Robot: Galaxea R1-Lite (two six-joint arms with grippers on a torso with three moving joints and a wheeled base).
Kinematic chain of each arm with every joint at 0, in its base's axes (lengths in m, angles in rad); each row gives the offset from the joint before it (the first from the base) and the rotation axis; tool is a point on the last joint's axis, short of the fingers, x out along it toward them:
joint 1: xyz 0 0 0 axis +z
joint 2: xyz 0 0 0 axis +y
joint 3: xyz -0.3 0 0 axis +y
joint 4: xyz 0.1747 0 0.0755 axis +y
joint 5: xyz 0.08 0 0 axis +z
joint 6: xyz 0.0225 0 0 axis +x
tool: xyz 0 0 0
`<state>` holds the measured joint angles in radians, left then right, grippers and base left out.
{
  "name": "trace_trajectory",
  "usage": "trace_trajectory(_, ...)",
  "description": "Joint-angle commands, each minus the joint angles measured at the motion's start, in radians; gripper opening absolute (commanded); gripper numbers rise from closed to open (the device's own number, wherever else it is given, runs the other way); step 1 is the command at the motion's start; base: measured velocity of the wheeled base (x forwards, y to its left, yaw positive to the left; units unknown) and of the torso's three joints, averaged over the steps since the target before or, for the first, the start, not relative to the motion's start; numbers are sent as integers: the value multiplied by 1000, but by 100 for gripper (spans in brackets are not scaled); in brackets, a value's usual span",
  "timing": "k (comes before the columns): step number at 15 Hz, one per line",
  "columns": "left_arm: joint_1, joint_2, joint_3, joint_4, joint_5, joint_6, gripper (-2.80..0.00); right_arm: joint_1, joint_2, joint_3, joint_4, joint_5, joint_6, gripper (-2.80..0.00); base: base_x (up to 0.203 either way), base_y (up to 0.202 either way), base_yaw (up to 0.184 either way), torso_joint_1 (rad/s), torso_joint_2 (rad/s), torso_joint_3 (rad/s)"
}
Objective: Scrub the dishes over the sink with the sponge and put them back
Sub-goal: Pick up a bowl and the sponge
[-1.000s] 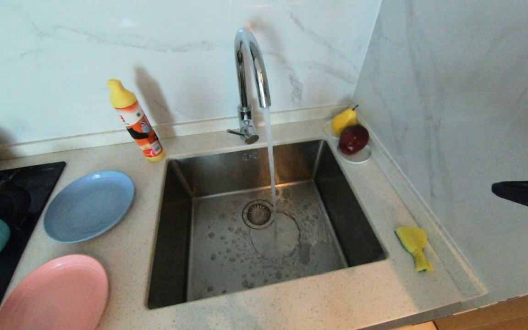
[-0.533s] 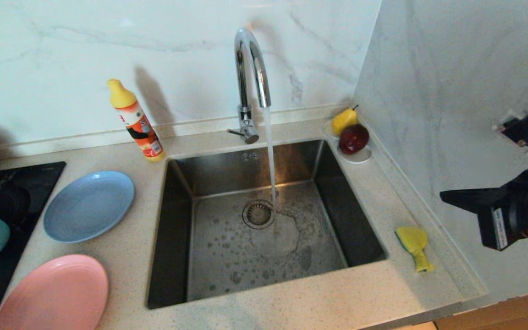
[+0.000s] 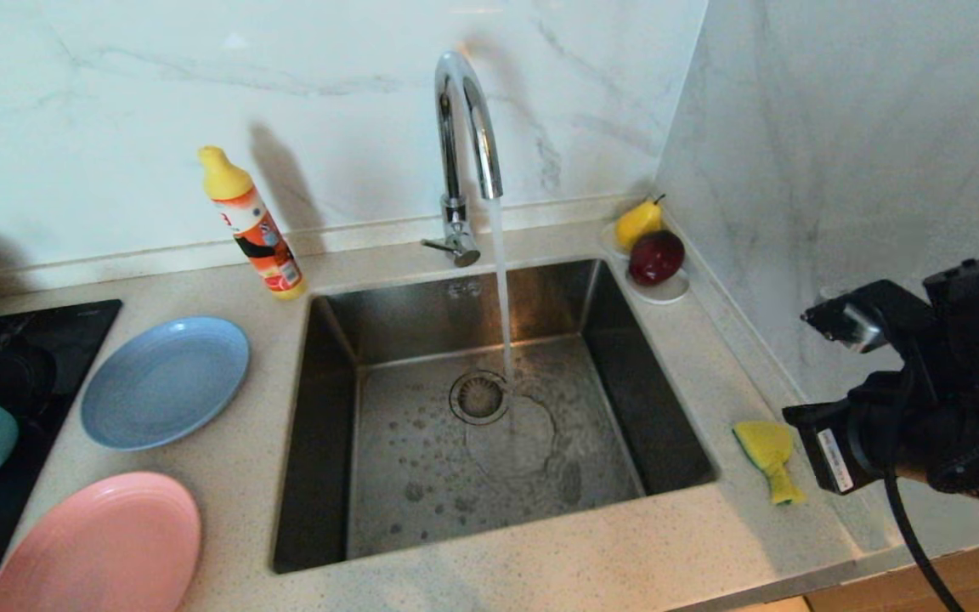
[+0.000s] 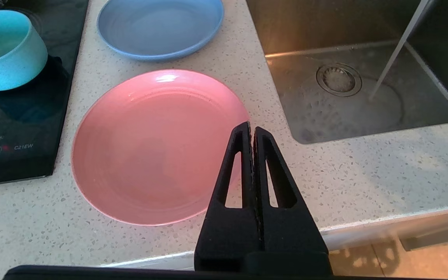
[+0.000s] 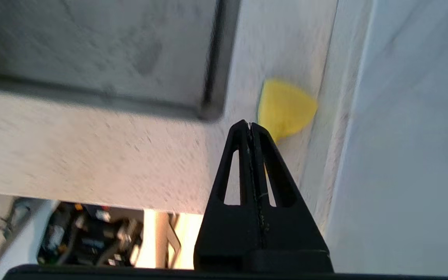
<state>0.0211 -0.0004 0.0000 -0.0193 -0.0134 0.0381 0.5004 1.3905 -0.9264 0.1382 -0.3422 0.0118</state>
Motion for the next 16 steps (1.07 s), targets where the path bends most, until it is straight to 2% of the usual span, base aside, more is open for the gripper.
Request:
trace_trajectory(1,0,2,14,-1,0,0,-280,-9,48,45,-8,-8,9,-72,0,0,0,0,0,0)
trace_trajectory(2,1,2,14,-1,0,0,-280,-21,61,65,-17,-9,13,0,0,0,0,0,0,0)
trace_trajectory(6,0,2,14,-1,0,0,-280,-43,91,124,-43,-12,32,0,0,0,0,0,0,0)
trace_trajectory(11,0,2,14,-1,0,0,-280,-61,136,134,-42,-7,59,0,0,0,0,0,0,0)
trace_trajectory(14,0,2,14,-1,0,0,-280,-106,201,135,-44,1,132,0,0,0,0,0,0,0)
trace_trajectory(16,1,2,14,-1,0,0,-280,-132,231,135,-73,25,138,0,0,0,0,0,0,0)
